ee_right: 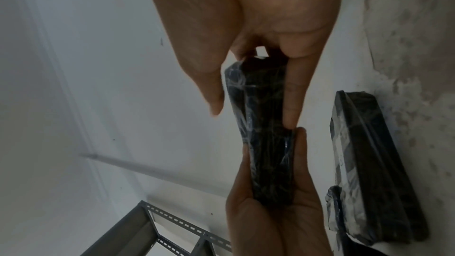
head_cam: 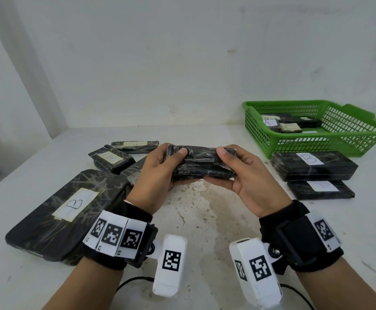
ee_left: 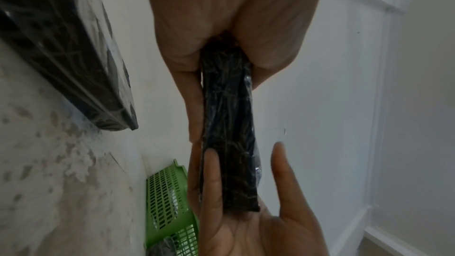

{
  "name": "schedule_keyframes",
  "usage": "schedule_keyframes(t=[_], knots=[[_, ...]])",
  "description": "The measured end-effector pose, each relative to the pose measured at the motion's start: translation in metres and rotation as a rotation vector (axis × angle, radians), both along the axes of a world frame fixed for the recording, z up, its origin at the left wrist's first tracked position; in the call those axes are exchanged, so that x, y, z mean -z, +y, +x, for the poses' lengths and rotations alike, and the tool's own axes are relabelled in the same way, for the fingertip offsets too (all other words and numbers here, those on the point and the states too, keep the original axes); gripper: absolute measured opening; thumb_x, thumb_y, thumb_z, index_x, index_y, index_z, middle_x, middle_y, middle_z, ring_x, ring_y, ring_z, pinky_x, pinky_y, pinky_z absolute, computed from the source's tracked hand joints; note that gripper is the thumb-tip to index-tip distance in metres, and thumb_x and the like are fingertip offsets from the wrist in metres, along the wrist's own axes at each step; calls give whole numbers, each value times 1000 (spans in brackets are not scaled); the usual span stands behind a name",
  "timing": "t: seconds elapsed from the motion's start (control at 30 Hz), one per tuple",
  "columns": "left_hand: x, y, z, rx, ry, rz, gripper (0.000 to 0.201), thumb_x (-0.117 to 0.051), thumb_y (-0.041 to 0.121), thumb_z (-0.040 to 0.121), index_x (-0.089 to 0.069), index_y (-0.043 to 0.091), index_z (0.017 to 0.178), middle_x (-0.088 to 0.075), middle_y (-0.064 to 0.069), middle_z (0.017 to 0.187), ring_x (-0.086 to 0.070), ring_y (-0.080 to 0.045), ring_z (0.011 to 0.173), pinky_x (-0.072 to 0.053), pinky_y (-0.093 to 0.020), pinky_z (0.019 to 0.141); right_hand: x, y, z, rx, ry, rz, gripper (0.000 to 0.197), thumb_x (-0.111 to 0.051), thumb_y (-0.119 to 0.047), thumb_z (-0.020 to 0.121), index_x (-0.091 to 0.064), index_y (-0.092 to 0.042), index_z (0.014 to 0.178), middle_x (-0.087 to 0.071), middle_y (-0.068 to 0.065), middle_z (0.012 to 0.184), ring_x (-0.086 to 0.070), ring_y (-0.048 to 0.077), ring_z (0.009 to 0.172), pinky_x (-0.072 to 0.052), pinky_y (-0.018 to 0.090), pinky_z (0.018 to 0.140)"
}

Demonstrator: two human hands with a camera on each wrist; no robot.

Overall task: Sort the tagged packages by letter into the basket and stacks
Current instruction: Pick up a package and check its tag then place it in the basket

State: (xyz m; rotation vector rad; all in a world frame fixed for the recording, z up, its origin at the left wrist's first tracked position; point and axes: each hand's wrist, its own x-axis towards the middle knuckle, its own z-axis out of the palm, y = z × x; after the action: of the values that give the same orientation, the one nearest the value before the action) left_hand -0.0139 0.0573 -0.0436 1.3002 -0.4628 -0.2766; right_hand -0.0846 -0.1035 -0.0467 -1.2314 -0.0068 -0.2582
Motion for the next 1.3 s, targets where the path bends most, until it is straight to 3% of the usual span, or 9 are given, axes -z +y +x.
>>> schedule_keyframes(t=[0.13, 0.27, 0.4, 0.5, 0.7, 0.87, 1.0, 1.13, 1.3], knots=[[2, 0, 0, -9, -60, 34, 24, -52, 12, 100, -53, -10, 109, -68, -22, 100, -72, -27, 88, -62, -40, 73, 3, 3, 1, 44, 25, -17, 24, -67, -31, 77, -61, -9, 85, -71, 7, 91, -72, 18, 87, -61, 32, 72], [1, -1, -4, 33, -51, 46, 20, -54, 14, 98, -56, -3, 109, -73, -14, 100, -73, -26, 90, -62, -35, 69, 4, 3, 0, 129, -3, 0, 27, -67, -27, 80, -59, -2, 84, -70, 10, 87, -72, 22, 84, -61, 32, 68], [4, -1, -2, -5, -58, 53, 22, -54, 11, 99, -55, -7, 112, -71, -21, 106, -73, -30, 92, -61, -36, 70, 1, 3, -1, 75, 42, -5, 22, -68, -28, 82, -61, -7, 84, -71, 11, 92, -73, 20, 86, -61, 31, 70], [3, -1, -3, -1, -58, 66, 25, -54, 13, 99, -55, -7, 114, -69, -23, 110, -73, -30, 95, -61, -37, 70, 1, 4, -1, 54, 69, -6, 31, -72, -31, 74, -61, -8, 91, -71, 9, 95, -73, 18, 88, -60, 29, 70], [3, -3, -7, 46, -53, 61, 24, -53, 14, 99, -55, -4, 115, -70, -20, 111, -72, -30, 99, -61, -37, 72, 4, 3, -1, 195, 29, -15, 24, -75, -20, 74, -62, -3, 83, -70, 7, 78, -73, 19, 75, -60, 30, 61], [5, -2, -5, 22, -75, 70, 23, -51, 13, 101, -55, -5, 115, -69, -21, 110, -73, -29, 96, -61, -37, 71, 3, 2, -1, 106, 67, -46, 29, -75, -26, 75, -62, -6, 92, -71, 10, 92, -73, 20, 86, -60, 30, 67], [1, -1, -7, 54, -80, 69, 24, -53, 15, 99, -56, -2, 116, -70, -19, 110, -72, -29, 98, -61, -37, 73, 1, 0, -2, 153, 34, -73, 28, -77, -26, 67, -55, -11, 77, -69, 11, 86, -73, 20, 79, -60, 30, 62], [2, -4, -8, 62, -64, 49, 21, -52, 6, 99, -54, -2, 118, -69, -20, 113, -72, -30, 99, -61, -35, 72, 2, -2, -2, 210, 14, -78, 24, -77, -15, 74, -54, -11, 68, -67, 12, 80, -73, 21, 75, -59, 29, 58], [2, -2, -3, 16, -48, 8, 25, -50, 4, 99, -51, -8, 121, -68, -21, 113, -72, -28, 96, -62, -37, 73, 1, -1, 0, 80, 30, 11, 4, -64, -8, 90, -62, -11, 88, -69, 11, 97, -72, 21, 88, -61, 32, 71]])
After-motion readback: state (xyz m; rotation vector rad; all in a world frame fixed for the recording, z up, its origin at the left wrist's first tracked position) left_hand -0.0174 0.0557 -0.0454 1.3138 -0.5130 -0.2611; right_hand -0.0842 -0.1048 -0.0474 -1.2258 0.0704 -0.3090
